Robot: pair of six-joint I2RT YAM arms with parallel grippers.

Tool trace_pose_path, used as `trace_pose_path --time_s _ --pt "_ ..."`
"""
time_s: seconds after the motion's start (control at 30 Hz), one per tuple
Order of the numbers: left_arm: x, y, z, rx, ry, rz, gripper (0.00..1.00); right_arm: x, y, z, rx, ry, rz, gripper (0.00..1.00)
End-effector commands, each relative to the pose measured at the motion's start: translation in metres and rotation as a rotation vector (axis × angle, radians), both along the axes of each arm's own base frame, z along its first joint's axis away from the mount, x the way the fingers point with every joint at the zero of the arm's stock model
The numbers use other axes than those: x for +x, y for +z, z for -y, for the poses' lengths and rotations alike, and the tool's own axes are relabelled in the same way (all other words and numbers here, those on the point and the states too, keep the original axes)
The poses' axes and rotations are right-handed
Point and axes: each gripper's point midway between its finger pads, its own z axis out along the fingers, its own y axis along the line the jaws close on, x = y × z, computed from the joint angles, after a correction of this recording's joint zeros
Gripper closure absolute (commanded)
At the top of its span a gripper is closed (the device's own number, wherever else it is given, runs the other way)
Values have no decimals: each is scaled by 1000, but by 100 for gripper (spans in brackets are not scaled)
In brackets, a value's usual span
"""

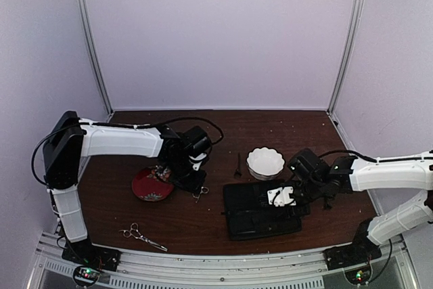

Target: Sort the hair-cutting tools

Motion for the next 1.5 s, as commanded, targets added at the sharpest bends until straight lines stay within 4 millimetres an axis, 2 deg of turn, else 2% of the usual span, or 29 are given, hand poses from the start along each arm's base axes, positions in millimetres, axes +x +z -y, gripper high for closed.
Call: trace_pose_path --time_s 0.0,0.1,0.2,0.4,0.53,0.83,1.03,1.2,1.3,1.47 --pt "7 -4 9 -29 74 -19 76 1 -7 0 -26 13 19 39" --pt "14 -1 20 -65 78 1 80 -1 -9 -1 -32 15 7 40" --pt "22 5 32 -105 74 18 81 -2 -10 -1 -31 18 0 40" --pt "27 -1 48 -125 45 -6 73 0 -7 -3 -22 14 8 40" --pt "29 -11 51 -111 44 -17 70 0 -6 -3 -20 10 11 41" --pt "32 -28 45 -53 66 -30 69 0 -5 -4 -14 10 11 41" --pt "22 -38 29 8 69 -59 72 1 -4 -4 -14 8 14 41" --pt "5 -36 -4 104 68 -45 74 1 -3 -4 -12 4 16 41" --pt "2 -36 -21 146 70 -19 76 1 -4 -4 -14 5 12 41" --pt "1 -46 -30 191 51 -14 80 1 -6 -5 -20 6 5 41"
